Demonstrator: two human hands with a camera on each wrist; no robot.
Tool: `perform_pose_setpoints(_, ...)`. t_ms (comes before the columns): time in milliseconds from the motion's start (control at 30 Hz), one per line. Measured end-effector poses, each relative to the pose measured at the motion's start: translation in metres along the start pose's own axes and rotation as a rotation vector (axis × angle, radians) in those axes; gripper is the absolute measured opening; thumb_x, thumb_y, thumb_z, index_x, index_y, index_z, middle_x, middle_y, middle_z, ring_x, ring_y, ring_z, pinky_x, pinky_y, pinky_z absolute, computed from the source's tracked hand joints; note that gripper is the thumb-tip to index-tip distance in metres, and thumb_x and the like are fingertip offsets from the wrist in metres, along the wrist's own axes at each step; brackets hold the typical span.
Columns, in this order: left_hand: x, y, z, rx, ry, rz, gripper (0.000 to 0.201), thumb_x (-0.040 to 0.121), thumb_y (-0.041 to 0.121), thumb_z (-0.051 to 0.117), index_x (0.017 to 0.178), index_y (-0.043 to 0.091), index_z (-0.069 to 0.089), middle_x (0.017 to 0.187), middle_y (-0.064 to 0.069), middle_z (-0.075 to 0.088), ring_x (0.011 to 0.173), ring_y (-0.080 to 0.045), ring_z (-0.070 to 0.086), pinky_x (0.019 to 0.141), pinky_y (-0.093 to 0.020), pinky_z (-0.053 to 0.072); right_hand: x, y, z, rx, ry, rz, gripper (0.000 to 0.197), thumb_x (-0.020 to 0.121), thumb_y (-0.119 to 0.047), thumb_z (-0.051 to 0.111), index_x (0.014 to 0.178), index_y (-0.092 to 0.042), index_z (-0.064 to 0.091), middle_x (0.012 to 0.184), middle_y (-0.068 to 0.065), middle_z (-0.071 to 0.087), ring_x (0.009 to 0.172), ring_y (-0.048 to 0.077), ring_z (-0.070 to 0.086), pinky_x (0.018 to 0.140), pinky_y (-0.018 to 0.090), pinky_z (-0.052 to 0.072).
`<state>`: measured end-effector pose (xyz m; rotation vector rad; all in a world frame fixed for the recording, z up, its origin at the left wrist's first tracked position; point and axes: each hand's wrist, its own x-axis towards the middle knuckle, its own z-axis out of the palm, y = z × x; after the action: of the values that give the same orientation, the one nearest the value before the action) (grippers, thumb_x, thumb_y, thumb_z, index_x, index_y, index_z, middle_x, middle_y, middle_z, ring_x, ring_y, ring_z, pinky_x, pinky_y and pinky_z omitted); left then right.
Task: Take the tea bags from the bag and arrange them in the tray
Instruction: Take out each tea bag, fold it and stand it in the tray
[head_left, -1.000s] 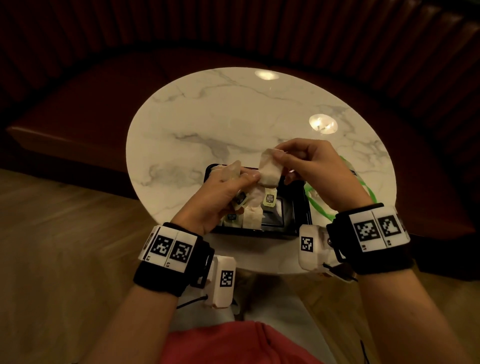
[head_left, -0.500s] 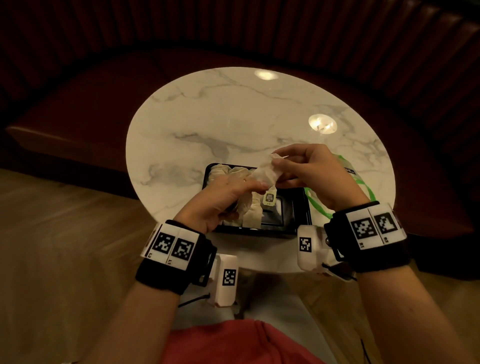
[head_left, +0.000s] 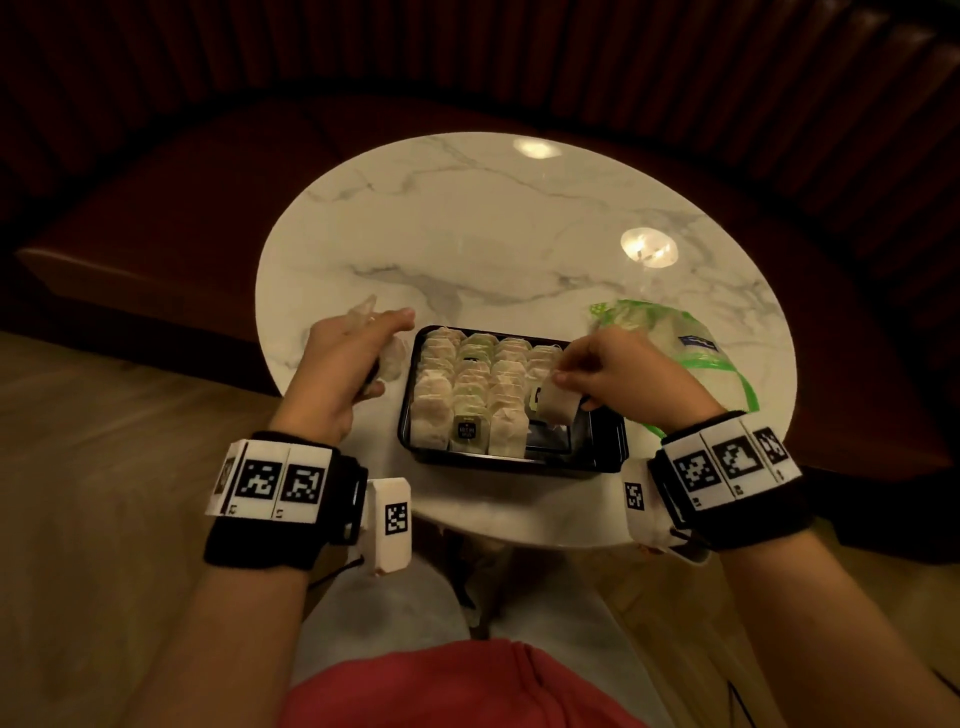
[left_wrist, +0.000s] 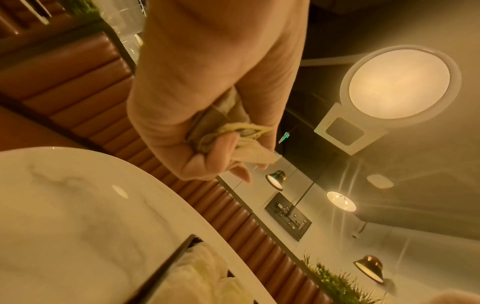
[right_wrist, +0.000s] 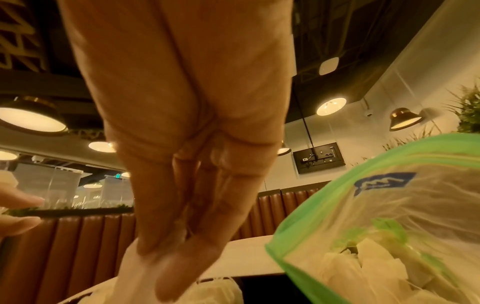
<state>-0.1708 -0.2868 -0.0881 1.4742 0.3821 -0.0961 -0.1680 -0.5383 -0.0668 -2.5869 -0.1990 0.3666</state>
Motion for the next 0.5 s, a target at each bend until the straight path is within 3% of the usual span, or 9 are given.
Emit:
perform_pose_setpoints(67, 0.003, -0.008, -0.002, 0.043, 0.001, -0.027, 0.016, 0.088, 0.026, 0.07, 0.081, 0.03, 0.056, 0.052, 0.003, 0.049, 0.047, -0.009, 0.041, 0.047, -0.02, 0.031, 0.005, -0.001, 0.006, -0.065, -0.063, 0.02, 0.012, 0.093, -0.012, 0.062, 0.097, -0.009, 0.073, 0.07, -0.011, 0.06, 0.056, 0.004, 0.059, 0.052, 0.009, 0.044)
perform_pose_setpoints(100, 0.005, -0.013, -0.002, 0.069, 0.001, -0.037, 0.015, 0.087, 0.026, 0.07, 0.079, 0.027, 0.058, 0.056, 0.001, 0.048, 0.05, -0.01, 0.041, 0.049, -0.021, 0.032, 0.008, -0.001, 0.009, -0.088, -0.082, 0.034, 0.012, 0.092, -0.012, 0.062, 0.097, -0.011, 0.074, 0.071, -0.009, 0.062, 0.057, 0.004, 0.058, 0.051, 0.008, 0.042)
perform_pose_setpoints(167, 0.007, -0.023, -0.002, 0.124, -0.002, -0.049, 0.014, 0.088, 0.026, 0.07, 0.079, 0.016, 0.063, 0.062, -0.004, 0.046, 0.053, -0.014, 0.04, 0.05, -0.022, 0.032, 0.015, 0.0, 0.015, -0.142, -0.099, 0.062, 0.014, 0.091, -0.014, 0.063, 0.098, -0.014, 0.075, 0.083, -0.003, 0.068, 0.072, 0.01, 0.061, 0.065, 0.017, 0.046)
perform_pose_setpoints(233, 0.012, -0.033, -0.001, 0.161, 0.01, -0.033, 0.015, 0.088, 0.023, 0.07, 0.08, 0.011, 0.064, 0.055, -0.002, 0.046, 0.049, -0.015, 0.039, 0.045, -0.02, 0.03, 0.023, 0.0, 0.019, -0.162, -0.113, 0.076, 0.017, 0.09, -0.014, 0.064, 0.101, -0.014, 0.076, 0.097, 0.003, 0.072, 0.088, 0.013, 0.062, 0.077, 0.023, 0.045)
perform_pose_setpoints(333, 0.018, -0.046, -0.002, 0.272, 0.025, -0.037, 0.019, 0.086, 0.024, 0.071, 0.076, 0.009, 0.066, 0.04, 0.01, 0.043, 0.044, -0.016, 0.037, 0.044, -0.02, 0.029, 0.03, -0.001, 0.025, -0.168, -0.097, 0.093, 0.019, 0.091, -0.013, 0.063, 0.105, -0.011, 0.075, 0.108, 0.007, 0.072, 0.1, 0.019, 0.063, 0.078, 0.022, 0.041)
perform_pose_setpoints(433, 0.023, -0.056, -0.004, 0.337, 0.014, -0.05, 0.023, 0.084, 0.026, 0.073, 0.084, 0.002, 0.071, 0.054, 0.002, 0.058, 0.058, -0.02, 0.051, 0.056, -0.027, 0.04, 0.035, 0.002, 0.029, -0.147, -0.046, 0.143, 0.02, 0.092, -0.009, 0.058, 0.106, -0.008, 0.073, 0.108, 0.012, 0.07, 0.097, 0.027, 0.066, 0.08, 0.028, 0.049)
perform_pose_setpoints(500, 0.024, -0.06, -0.004, 0.389, -0.021, -0.06, 0.019, 0.085, 0.025, 0.072, 0.082, 0.007, 0.072, 0.064, -0.005, 0.061, 0.061, -0.02, 0.052, 0.057, -0.026, 0.041, 0.035, 0.004, 0.031, -0.107, -0.011, 0.169, 0.023, 0.092, -0.004, 0.054, 0.108, -0.006, 0.07, 0.106, 0.016, 0.069, 0.092, 0.029, 0.067, 0.085, 0.036, 0.055)
